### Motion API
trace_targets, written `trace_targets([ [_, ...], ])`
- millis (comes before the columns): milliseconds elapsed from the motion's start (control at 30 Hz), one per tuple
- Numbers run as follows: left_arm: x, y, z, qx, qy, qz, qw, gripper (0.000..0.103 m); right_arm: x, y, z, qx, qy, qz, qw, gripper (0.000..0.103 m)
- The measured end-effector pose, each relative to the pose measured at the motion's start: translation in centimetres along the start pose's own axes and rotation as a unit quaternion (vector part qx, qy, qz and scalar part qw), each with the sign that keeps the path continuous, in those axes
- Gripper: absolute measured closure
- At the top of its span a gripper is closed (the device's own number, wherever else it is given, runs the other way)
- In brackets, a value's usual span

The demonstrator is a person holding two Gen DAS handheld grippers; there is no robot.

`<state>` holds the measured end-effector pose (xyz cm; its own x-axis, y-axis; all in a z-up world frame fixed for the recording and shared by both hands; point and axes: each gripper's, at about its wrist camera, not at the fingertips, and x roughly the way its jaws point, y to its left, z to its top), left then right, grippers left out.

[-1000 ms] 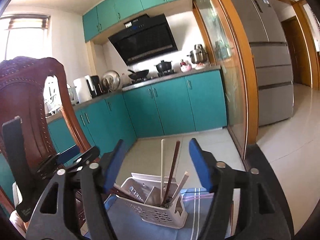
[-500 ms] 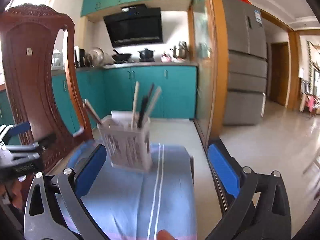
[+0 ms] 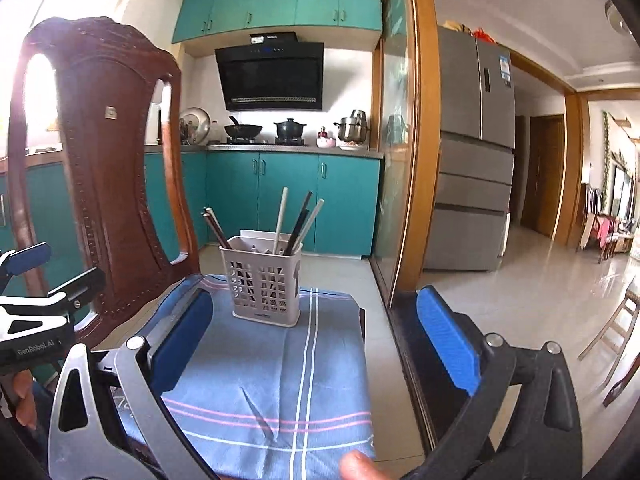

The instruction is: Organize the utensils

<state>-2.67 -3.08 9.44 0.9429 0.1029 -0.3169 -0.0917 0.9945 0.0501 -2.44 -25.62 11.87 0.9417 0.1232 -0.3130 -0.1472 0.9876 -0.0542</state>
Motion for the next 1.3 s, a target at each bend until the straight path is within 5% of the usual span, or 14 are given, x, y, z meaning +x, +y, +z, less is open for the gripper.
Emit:
trace_targets([
  [367,-4.1,-0.6,-1.1,0.016,-0.004,0.011,0.9998,0.004,-3.4,1.0,-0.6,-0.017,-0.009,0.01,1.0,0.003],
  [1300,-3.9,-0.2,-1.1,0.006,-0.005,0.006,1.0,0.004,-4.0,0.2,-0.9,-0.015,-0.008,0.007,1.0,0.003],
])
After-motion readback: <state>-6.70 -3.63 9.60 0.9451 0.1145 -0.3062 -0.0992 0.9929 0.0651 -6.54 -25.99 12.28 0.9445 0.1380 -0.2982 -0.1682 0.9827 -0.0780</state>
